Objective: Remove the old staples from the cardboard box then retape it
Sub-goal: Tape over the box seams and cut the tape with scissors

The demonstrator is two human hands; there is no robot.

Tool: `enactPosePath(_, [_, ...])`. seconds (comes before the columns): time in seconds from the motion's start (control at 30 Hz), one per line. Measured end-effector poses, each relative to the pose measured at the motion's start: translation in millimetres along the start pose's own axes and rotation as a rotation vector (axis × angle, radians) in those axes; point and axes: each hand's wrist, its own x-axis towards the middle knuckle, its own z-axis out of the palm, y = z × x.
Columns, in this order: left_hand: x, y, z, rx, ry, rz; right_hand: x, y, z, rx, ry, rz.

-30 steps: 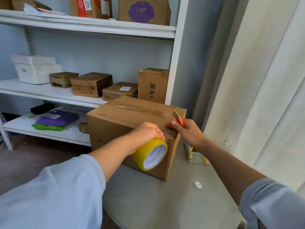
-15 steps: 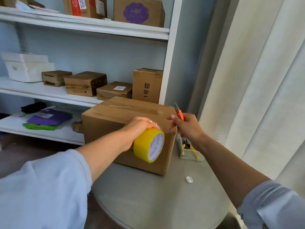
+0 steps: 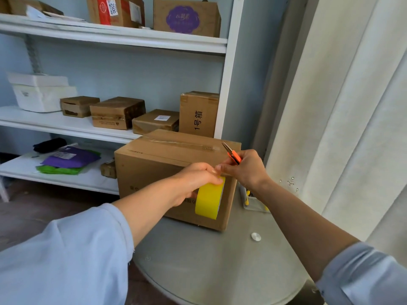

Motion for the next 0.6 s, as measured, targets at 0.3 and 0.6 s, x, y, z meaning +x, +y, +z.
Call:
enactPosePath(0.3, [0, 2, -4, -0.023, -0.028, 0.017, -1, -4, -5, 0.133, -0.039, 0.073])
enactPosePath(0.6, [0, 11, -1, -0.001, -0.06, 0.004, 0, 3, -2, 0.095, -0.021, 0.015])
